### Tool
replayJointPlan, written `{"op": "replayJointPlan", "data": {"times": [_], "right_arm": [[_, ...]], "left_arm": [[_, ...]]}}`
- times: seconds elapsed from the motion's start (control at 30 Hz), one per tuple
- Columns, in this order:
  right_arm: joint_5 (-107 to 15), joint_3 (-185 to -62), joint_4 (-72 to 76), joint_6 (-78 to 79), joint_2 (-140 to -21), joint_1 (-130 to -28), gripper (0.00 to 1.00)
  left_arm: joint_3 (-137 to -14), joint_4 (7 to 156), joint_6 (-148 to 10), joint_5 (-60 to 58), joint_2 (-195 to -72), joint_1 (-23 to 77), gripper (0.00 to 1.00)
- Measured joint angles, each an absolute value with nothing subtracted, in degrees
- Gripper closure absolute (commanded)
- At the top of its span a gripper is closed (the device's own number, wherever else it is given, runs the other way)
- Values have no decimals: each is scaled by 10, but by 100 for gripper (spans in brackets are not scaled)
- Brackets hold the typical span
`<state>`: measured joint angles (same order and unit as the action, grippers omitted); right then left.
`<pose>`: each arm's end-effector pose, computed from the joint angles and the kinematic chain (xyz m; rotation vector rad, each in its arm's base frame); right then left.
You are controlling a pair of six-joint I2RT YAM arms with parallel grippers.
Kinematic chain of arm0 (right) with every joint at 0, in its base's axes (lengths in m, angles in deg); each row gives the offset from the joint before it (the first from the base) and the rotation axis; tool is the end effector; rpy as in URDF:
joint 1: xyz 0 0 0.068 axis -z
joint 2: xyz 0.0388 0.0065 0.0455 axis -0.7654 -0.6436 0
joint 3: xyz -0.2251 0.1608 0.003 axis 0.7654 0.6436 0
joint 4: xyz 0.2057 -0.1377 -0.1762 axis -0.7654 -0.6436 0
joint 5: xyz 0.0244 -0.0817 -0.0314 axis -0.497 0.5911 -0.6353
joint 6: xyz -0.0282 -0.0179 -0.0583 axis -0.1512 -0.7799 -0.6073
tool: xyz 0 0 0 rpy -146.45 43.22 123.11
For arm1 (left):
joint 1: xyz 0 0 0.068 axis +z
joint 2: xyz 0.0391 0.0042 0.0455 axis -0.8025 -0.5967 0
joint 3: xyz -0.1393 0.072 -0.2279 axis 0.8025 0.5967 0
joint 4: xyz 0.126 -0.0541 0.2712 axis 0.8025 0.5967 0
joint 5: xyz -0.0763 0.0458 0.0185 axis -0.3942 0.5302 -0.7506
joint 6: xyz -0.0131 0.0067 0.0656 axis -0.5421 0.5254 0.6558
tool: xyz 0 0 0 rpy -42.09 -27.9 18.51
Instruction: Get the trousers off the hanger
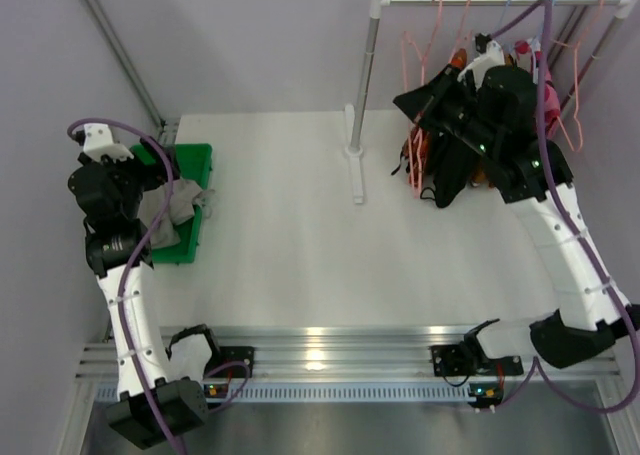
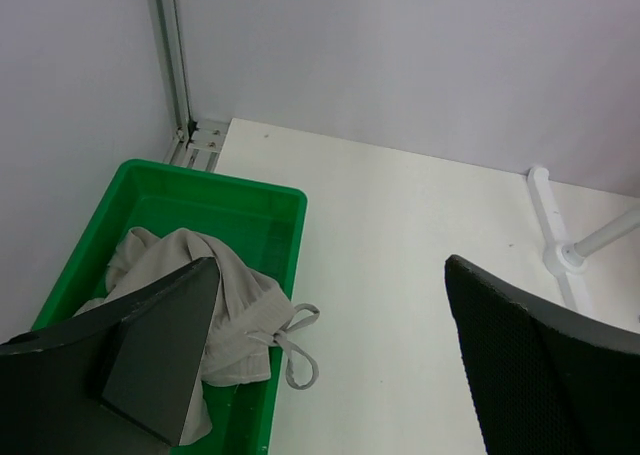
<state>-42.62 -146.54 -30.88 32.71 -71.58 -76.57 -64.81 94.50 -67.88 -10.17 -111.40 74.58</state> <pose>0.2633 0.1367 0.5382 0.1316 1.7656 0.9160 0.2507 0.0803 0.4227 -0.2083 1.5988 -0.0912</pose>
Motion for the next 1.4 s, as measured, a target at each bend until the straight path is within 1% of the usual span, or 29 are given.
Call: {"op": "replayJointPlan", "data": {"times": [0.17, 0.33, 0.73, 0.97, 1.0, 1.03, 1.07, 1.1, 1.13, 1.17, 1.2, 1.3, 1.4], "right_arm": [[-389, -1580, -316, 347, -832, -748, 100], [-380, -1634, -310, 360, -906, -728, 100], [-415, -1666, -254, 340, -1039, -685, 100], [-432, -1666, -233, 319, -1076, -677, 100], [-434, -1666, -233, 317, -1077, -677, 98], [-437, -1666, -231, 316, -1077, -676, 95], [-439, -1666, -229, 314, -1077, -676, 88], [-441, -1666, -226, 313, -1077, -676, 71], [-444, -1666, -223, 311, -1077, -676, 63], [-447, -1664, -220, 310, -1075, -676, 44], [-450, -1661, -218, 313, -1073, -676, 34], [-463, -1630, -213, 312, -1051, -675, 14], [-475, -1578, -219, 312, -1004, -675, 9]], "left_arm": [[-648, 956, -698, -118, -1090, 746, 1], [-640, 950, -712, -138, -1081, 746, 1], [-582, 947, -723, -205, -1057, 746, 1], [-581, 961, -711, -221, -1044, 746, 1], [-580, 962, -708, -222, -1041, 746, 1], [-580, 965, -705, -224, -1037, 746, 1], [-580, 970, -702, -227, -1035, 746, 1], [-580, 978, -698, -230, -1035, 746, 1], [-582, 986, -696, -233, -1036, 746, 1], [-589, 1004, -692, -237, -1045, 746, 1], [-599, 1021, -686, -240, -1054, 746, 1], [-634, 1057, -665, -251, -1088, 746, 1], [-647, 1093, -645, -261, -1105, 746, 1]]}}
